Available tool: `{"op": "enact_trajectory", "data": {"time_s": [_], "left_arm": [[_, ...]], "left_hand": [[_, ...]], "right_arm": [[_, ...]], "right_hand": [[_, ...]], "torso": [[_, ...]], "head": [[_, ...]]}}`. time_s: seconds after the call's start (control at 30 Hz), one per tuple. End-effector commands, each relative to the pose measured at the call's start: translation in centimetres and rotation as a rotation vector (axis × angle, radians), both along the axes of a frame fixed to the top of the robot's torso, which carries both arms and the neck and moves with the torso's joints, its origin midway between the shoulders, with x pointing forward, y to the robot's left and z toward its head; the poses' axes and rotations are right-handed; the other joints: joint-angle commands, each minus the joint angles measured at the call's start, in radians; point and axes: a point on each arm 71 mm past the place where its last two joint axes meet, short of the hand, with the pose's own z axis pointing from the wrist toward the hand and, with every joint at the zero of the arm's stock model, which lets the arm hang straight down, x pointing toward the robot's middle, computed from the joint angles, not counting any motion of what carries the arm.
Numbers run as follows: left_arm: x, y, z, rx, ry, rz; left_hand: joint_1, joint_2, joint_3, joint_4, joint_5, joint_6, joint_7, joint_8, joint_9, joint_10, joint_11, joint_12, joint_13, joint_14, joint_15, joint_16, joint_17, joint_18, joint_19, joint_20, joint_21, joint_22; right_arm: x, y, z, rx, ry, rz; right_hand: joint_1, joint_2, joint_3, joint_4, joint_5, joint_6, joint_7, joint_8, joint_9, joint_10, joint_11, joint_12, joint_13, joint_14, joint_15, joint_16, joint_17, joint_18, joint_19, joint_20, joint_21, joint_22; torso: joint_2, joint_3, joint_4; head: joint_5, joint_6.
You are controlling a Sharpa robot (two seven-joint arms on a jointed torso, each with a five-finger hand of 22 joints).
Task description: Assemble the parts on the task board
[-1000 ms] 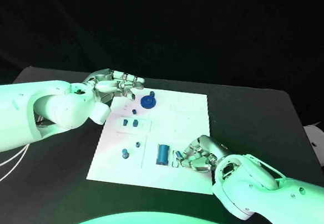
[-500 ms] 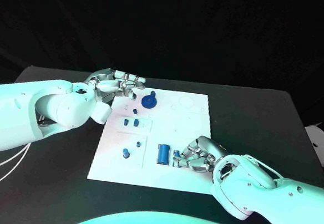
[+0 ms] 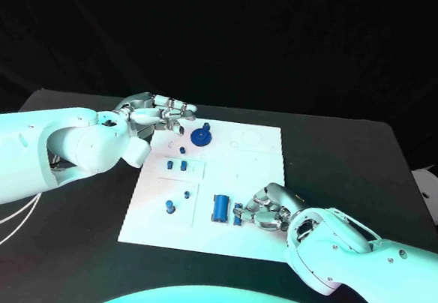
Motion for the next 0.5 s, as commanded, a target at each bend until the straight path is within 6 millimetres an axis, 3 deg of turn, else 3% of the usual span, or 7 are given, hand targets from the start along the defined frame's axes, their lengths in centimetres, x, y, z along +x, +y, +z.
{"op": "enact_trajectory", "data": {"time_s": [0.03, 0.13, 0.5], "left_arm": [[-0.05, -0.28, 0.09, -0.012, 0.000, -0.020], [-0.05, -0.29, 0.08, -0.012, 0.000, -0.020], [-0.06, -0.27, 0.08, -0.012, 0.001, -0.021]], "left_hand": [[-0.003, 0.004, 0.004, 0.003, 0.002, -0.006, -0.001, 0.003, 0.000, -0.009, -0.002, 0.007, 0.001, -0.008, 0.001, -0.001, -0.002, 0.014, 0.000, 0.004, -0.004, -0.001], [-0.003, 0.004, 0.004, 0.003, 0.002, -0.007, -0.001, 0.004, 0.000, -0.010, -0.001, 0.008, 0.001, -0.009, 0.002, -0.001, -0.002, 0.014, 0.001, 0.004, -0.004, -0.001], [-0.003, 0.004, 0.004, 0.002, 0.002, -0.008, -0.001, 0.004, 0.000, -0.011, -0.001, 0.009, 0.001, -0.009, 0.002, -0.001, -0.002, 0.013, 0.001, 0.004, -0.004, -0.001]], "right_arm": [[-0.06, 0.14, -0.06, -0.009, 0.001, 0.016], [-0.04, 0.16, -0.05, -0.012, -0.002, 0.019], [-0.45, 0.14, 0.33, -0.016, -0.018, 0.041]], "right_hand": [[-0.013, -0.002, -0.013, 0.000, -0.025, -0.001, 0.005, 0.001, 0.001, 0.023, 0.004, 0.003, 0.141, 0.093, -0.005, 0.003, 0.214, -0.004, 0.098, -0.006, -0.001, 0.259], [-0.016, -0.001, -0.023, 0.000, -0.045, -0.002, 0.005, 0.001, 0.002, 0.023, 0.005, 0.002, 0.140, 0.093, -0.005, 0.002, 0.213, -0.003, 0.097, -0.006, -0.003, 0.259], [0.013, 0.002, -0.027, -0.011, -0.048, -0.003, 0.003, 0.003, 0.004, 0.023, 0.003, 0.004, 0.142, 0.093, -0.006, 0.003, 0.214, -0.004, 0.098, -0.006, -0.001, 0.259]], "torso": [[0.001, 0.0005, -0.0001], [0.000, 0.0008, -0.0001], [0.000, 0.0012, -0.0006]], "head": [[0.000, -0.001], [-0.001, -0.001], [-0.001, 0.000]]}}
